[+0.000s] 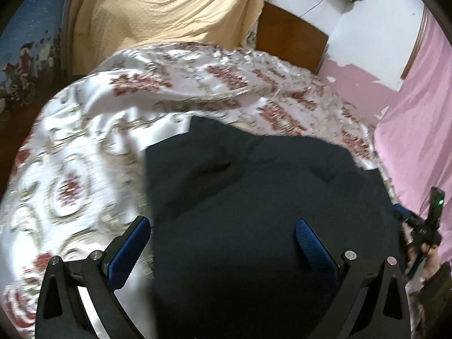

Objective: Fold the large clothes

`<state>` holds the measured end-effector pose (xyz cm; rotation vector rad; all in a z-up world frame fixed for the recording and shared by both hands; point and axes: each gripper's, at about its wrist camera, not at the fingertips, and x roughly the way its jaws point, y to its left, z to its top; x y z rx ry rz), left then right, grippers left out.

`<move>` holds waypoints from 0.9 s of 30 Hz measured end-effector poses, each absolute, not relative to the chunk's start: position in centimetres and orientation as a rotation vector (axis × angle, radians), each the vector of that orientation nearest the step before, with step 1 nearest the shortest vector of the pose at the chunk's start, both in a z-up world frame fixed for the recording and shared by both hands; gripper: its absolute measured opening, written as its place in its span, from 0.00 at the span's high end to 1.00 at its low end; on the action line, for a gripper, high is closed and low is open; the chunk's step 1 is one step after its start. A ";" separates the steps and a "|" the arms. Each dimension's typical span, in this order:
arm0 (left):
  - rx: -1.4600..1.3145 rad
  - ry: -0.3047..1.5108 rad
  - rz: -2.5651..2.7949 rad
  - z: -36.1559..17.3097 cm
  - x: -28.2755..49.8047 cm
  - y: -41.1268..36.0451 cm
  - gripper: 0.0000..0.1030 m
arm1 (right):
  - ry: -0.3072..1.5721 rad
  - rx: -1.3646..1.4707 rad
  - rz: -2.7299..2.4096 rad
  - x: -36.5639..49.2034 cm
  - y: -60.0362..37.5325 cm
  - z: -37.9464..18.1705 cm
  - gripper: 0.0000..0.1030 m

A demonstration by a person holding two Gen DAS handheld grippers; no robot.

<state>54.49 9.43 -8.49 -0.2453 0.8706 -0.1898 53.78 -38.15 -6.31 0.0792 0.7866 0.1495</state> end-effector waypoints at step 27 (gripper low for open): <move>-0.367 0.982 -0.480 -15.9 56.3 11.6 0.00 | 0.970 0.355 0.427 55.3 -42.0 -14.8 0.01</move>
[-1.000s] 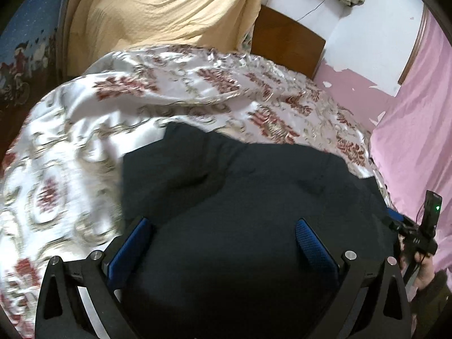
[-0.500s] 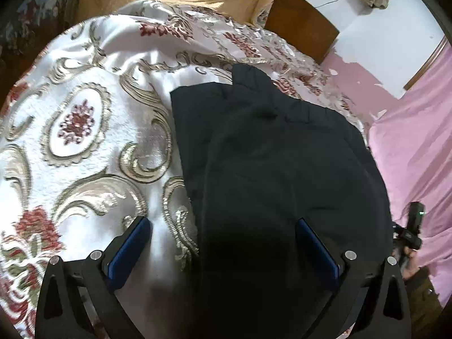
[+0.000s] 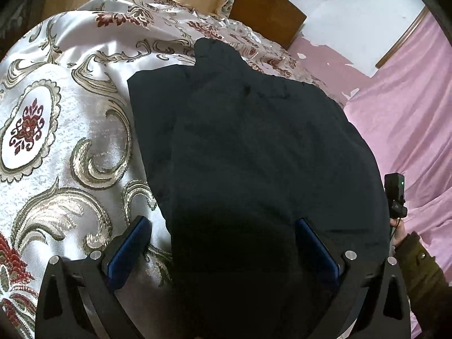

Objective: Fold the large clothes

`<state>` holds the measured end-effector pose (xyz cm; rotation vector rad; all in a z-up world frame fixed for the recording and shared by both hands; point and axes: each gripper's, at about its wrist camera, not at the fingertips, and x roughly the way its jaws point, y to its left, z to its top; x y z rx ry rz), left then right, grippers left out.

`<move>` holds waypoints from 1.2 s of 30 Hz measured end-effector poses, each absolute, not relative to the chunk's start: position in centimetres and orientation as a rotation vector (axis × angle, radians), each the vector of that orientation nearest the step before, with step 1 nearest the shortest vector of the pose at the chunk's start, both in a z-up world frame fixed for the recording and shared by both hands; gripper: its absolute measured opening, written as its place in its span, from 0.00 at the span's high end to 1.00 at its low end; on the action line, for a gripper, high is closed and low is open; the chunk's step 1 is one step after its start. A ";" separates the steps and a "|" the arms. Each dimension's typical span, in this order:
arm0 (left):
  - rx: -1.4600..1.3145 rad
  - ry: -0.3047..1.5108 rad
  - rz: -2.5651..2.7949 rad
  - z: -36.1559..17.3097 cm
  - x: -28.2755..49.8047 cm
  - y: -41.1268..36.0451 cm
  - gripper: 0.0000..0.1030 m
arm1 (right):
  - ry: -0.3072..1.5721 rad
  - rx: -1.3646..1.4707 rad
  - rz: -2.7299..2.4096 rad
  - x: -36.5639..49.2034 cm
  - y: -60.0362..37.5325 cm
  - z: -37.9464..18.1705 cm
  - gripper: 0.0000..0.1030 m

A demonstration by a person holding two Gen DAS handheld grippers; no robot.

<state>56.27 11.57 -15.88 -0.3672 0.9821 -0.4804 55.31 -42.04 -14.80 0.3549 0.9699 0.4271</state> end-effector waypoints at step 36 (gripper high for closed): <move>-0.335 1.067 -0.568 -14.1 56.4 8.7 0.59 | 1.016 0.431 0.451 55.7 -38.2 -13.2 0.44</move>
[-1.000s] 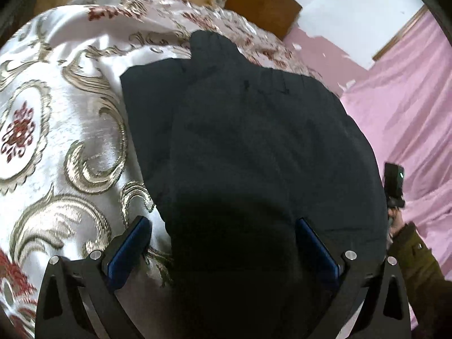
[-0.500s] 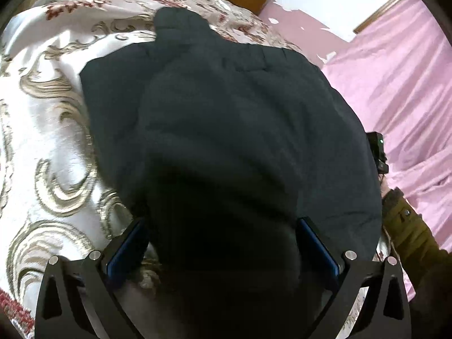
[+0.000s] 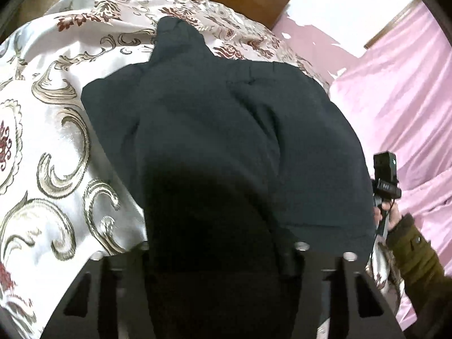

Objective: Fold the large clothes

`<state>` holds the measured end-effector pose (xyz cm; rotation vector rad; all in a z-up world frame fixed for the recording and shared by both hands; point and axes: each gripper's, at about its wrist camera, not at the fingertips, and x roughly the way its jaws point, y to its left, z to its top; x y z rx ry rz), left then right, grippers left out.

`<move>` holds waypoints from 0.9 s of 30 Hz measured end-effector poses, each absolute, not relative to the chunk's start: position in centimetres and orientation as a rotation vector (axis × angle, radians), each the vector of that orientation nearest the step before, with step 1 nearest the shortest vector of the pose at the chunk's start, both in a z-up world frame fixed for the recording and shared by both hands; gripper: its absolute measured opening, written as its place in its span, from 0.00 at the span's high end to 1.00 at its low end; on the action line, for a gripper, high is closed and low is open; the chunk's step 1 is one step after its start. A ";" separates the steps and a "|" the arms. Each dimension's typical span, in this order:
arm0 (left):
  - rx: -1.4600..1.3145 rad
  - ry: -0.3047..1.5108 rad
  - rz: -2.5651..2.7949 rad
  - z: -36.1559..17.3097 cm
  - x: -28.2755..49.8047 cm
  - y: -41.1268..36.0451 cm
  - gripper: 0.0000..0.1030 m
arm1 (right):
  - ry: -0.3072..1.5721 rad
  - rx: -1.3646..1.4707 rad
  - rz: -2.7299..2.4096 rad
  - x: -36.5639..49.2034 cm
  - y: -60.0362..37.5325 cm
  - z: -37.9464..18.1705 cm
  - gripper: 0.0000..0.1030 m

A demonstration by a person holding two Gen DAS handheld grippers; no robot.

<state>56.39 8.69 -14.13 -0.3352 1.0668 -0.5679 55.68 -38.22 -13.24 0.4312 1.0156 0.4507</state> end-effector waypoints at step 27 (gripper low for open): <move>-0.231 1.077 -0.446 -2.0 40.7 6.0 0.82 | 0.935 0.279 0.353 39.5 -37.0 0.9 0.77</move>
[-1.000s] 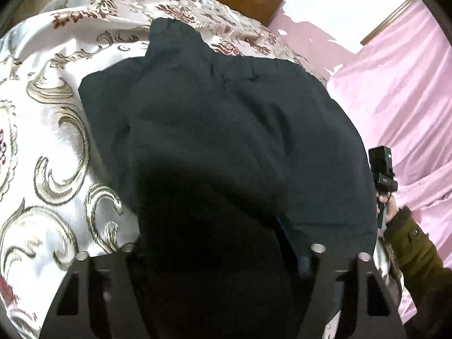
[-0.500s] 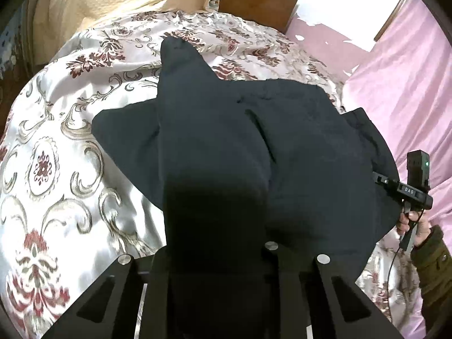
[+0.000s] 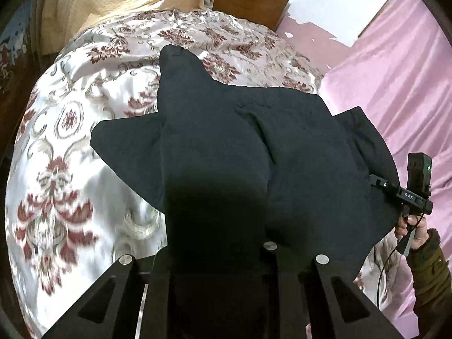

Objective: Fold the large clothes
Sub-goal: 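Fold the lifted end over the black jacket bundle with both tools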

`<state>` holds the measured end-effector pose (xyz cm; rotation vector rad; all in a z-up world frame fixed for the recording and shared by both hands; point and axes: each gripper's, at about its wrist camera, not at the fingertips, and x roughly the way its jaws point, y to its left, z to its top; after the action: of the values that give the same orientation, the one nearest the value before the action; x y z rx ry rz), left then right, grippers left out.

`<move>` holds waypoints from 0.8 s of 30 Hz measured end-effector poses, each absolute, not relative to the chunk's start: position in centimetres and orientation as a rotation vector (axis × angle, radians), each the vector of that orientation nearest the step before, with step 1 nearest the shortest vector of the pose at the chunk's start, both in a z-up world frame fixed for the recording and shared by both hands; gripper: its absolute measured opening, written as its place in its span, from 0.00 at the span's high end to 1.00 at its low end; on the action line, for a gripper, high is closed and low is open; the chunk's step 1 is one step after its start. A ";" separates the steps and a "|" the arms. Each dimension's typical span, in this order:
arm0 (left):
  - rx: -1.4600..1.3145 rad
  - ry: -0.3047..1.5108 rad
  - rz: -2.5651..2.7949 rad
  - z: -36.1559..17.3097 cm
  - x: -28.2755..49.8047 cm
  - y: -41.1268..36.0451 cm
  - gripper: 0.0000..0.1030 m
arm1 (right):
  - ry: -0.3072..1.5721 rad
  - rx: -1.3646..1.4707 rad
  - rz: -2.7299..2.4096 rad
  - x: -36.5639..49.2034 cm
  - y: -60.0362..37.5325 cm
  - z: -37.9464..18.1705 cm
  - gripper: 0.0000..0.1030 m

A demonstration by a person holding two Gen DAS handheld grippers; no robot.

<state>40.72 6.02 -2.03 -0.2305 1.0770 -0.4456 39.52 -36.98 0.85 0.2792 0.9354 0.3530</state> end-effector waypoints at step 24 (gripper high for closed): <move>-0.171 1.134 -0.186 -7.9 33.9 6.0 0.38 | 0.975 0.281 0.098 32.1 -38.9 -6.2 0.46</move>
<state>33.86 6.04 -7.86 -0.1712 1.1338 -0.1865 32.14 -38.94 -6.25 0.2810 0.9752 0.0980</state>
